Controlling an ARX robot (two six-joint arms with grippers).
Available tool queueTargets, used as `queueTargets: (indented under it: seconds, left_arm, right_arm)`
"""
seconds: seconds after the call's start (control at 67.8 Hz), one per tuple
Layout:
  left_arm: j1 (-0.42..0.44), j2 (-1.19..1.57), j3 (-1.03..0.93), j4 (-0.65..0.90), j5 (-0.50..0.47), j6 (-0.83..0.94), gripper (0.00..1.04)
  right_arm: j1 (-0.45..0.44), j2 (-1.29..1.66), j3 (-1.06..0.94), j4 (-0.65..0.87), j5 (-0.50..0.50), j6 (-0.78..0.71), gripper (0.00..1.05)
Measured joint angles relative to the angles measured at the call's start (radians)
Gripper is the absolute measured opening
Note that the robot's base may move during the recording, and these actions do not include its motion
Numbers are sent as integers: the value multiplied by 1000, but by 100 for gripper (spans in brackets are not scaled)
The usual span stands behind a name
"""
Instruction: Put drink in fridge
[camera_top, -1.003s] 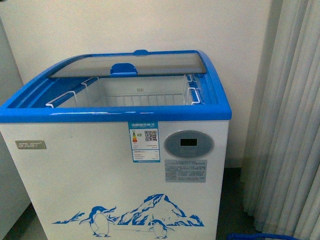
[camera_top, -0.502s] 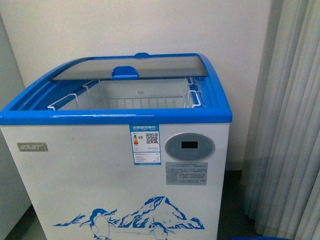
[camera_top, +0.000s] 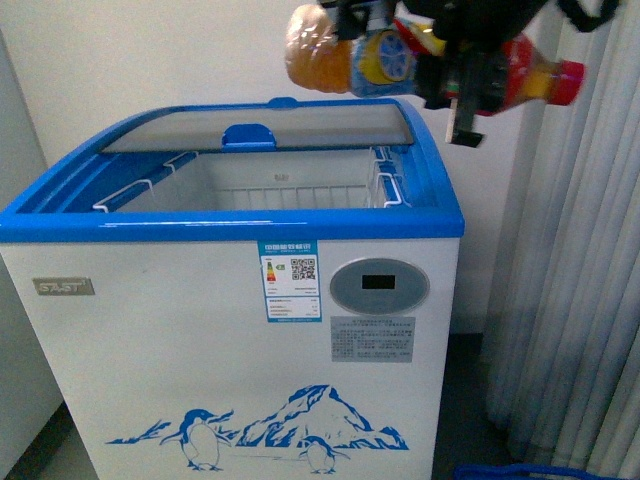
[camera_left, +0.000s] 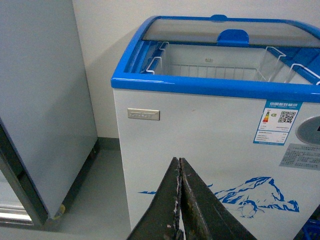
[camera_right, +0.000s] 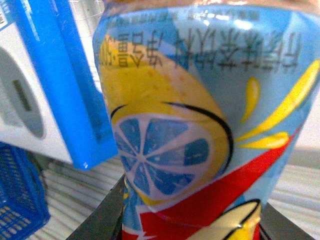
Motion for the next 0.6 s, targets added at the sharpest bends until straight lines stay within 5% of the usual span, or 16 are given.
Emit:
queueTargets:
  seconds: [0.605]
  left_arm:
    - [0, -212, -53, -141, 0, 1, 3]
  right_arm:
    - [36, 537, 475, 23, 67, -65, 38]
